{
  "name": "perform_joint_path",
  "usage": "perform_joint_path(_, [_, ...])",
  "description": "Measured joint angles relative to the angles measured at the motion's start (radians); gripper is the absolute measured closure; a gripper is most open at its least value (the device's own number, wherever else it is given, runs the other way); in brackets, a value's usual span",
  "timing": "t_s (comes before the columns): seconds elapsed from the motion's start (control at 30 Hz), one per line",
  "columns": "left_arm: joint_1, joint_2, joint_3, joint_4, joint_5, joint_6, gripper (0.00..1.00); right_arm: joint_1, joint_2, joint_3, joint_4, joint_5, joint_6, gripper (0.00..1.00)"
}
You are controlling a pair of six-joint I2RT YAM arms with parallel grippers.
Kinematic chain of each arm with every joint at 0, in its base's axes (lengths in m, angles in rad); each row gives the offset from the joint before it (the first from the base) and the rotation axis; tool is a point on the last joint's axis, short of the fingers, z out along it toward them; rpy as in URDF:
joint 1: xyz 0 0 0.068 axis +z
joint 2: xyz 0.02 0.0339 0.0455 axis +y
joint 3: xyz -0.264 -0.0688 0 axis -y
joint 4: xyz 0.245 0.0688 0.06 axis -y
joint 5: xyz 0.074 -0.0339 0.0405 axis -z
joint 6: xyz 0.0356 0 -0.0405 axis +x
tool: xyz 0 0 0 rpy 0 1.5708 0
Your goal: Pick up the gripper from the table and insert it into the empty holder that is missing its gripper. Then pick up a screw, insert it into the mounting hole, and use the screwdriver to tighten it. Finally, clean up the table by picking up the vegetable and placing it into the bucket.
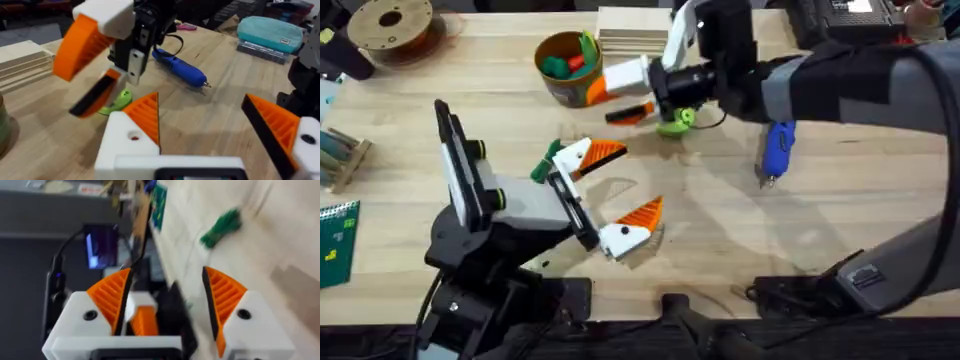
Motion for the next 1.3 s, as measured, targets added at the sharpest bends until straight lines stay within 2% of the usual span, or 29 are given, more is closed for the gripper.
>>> perform_joint_path(0.13, [0.000,0.000,0.000,0.000,0.003,0.000,0.014,-0.056,0.000,0.059,-0.067,0.109,-0.096,0.191])
perform_joint_path(0.23, [0.000,0.000,0.000,0.000,0.003,0.000,0.014,-0.089,0.000,0.157,-0.238,0.220,-0.208,0.191])
perform_joint_path(0.27, [0.000,0.000,0.000,0.000,0.003,0.000,0.013,-0.097,0.000,0.196,-0.311,0.263,-0.256,0.189])
perform_joint_path(0.3, [0.000,0.000,0.000,0.000,0.003,0.000,0.014,-0.098,0.000,0.306,-0.544,0.404,-0.416,0.190])
perform_joint_path(0.4, [0.000,0.000,0.000,0.000,0.003,0.000,0.014,-0.071,0.000,0.382,-0.711,0.571,-0.580,0.189])
perform_joint_path(0.53, [0.000,0.000,0.000,0.000,0.003,0.000,0.014,0.005,0.000,0.405,-0.851,0.797,-0.763,0.195])
perform_joint_path(0.67, [0.000,0.000,0.000,0.000,0.003,0.000,0.014,0.078,0.006,0.405,-0.939,0.938,-0.861,0.317])
perform_joint_path(0.9, [0.000,0.000,0.000,0.000,0.003,0.000,0.014,0.104,0.092,0.405,-0.964,1.036,-0.914,0.498])
perform_joint_path(1.17, [0.000,0.000,0.000,0.000,0.003,0.000,0.014,0.104,0.130,0.405,-0.993,1.061,-0.922,0.598])
perform_joint_path(1.3, [0.000,0.000,0.000,0.000,0.003,0.000,0.014,0.104,0.130,0.405,-1.004,1.061,-0.921,0.709])
